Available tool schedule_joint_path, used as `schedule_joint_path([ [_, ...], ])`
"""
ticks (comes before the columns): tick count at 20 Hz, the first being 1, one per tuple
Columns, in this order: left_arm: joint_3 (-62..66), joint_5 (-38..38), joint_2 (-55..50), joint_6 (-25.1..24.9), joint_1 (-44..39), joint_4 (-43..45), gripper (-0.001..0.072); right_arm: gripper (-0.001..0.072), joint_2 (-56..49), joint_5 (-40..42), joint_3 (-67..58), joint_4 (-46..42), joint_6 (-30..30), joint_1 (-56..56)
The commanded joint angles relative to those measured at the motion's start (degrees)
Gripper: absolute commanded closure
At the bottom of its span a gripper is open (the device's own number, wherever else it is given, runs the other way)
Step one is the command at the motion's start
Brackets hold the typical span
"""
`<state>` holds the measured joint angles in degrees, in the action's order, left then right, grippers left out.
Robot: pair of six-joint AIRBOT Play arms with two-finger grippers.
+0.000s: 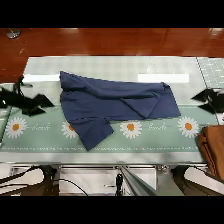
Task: Fold the shirts.
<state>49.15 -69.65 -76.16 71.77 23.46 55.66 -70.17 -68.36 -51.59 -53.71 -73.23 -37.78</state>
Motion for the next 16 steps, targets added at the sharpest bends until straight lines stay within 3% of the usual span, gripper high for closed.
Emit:
schedule_joint_path([
  [1, -14.0, 3.7, 3.1, -6.8, 3.4, -14.6, 0.0006, 0.0081, 9.2, 6.9, 16.0, 14.3, 8.0, -3.8],
  [5, -17.4, 7.0, 2.6, -9.6, -1.5, -17.0, 0.0006, 0.0081, 9.8, 4.6, 17.0, 17.5, 10.3, -3.8],
  [10, -17.8, 15.7, 2.1, -9.6, -15.5, -21.9, 0.0011, 0.0081, 9.8, 5.8, 16.9, 16.7, 9.3, -4.4],
  [11, -17.5, 16.7, 2.1, -9.6, -17.7, -21.8, 0.0165, 0.0081, 9.6, 6.3, 16.6, 15.5, 8.0, -5.0],
  [12, -17.0, 16.7, 2.1, -10.3, -18.9, -21.8, 0.0693, 0.0081, 9.2, 6.5, 15.9, 12.2, 6.0, -5.6],
  [13, -16.1, 16.1, 2.1, -12.4, -19.6, -21.8, 0.0679, 0.0081, 8.7, 6.3, 15.3, 7.5, 3.3, -5.7],
  [16, -13.4, 15.0, 2.1, -12.5, -19.9, -22.0, 0.0679, 0.0081, 5.9, 5.5, 15.3, -3.0, -3.4, -5.6],
])
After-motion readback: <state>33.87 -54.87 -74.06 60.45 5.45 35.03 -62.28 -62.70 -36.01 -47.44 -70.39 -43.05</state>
